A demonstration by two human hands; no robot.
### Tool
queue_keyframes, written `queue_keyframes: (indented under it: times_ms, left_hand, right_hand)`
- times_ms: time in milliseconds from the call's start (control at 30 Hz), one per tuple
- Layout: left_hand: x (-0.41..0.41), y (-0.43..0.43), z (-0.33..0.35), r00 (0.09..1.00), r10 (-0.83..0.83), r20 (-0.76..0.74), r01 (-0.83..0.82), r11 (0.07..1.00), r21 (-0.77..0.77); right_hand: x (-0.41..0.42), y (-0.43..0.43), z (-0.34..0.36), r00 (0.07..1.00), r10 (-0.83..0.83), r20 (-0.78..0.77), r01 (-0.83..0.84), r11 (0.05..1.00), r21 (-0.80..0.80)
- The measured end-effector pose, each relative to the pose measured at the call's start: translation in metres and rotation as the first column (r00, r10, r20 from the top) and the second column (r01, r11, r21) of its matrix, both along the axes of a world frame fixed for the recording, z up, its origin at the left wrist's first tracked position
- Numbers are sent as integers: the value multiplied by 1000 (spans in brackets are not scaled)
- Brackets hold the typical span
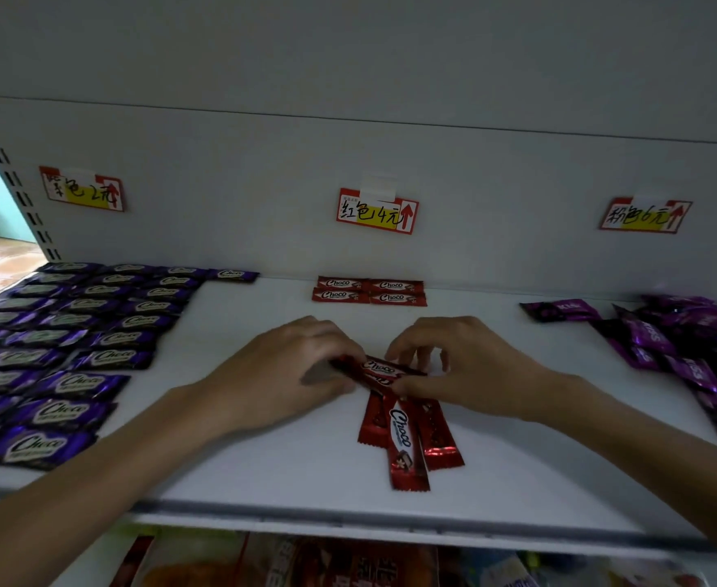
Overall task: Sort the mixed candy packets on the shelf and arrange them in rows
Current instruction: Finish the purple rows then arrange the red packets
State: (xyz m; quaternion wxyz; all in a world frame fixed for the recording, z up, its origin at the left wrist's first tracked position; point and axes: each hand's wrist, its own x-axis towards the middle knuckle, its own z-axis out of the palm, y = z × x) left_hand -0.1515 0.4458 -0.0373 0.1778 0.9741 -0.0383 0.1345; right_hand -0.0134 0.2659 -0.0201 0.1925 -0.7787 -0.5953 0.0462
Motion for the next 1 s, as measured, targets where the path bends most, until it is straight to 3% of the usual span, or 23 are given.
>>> queue_keyframes:
  times_ms: [133, 267, 533, 667, 800, 1000]
  left_hand:
    - [-8, -1, 1, 998, 59, -11, -59, 998, -34]
    - [-14, 4, -1, 999, 46, -23, -45, 998, 32]
    - [-15, 12, 1, 974, 165, 154, -172, 984, 33]
    - [-15, 3, 5, 970, 232, 76, -228, 972, -58]
    - [-13, -17, 5, 962, 272, 1, -272, 962, 28]
    - [-4, -15, 11, 938, 344, 34, -345, 925, 157]
  right_hand:
    - [1, -12, 0, 999, -41, -36, 42, 999, 34]
    - [3, -23, 2, 995, -86, -42, 89, 992, 85]
    - [16, -31, 1, 985, -170, 37, 163, 977, 141]
    - [19, -30, -2, 982, -172, 73, 166, 982, 84]
    - [16, -24, -5, 982, -166, 85, 158, 983, 95]
    - [20, -17, -5, 977, -199, 83, 191, 977, 98]
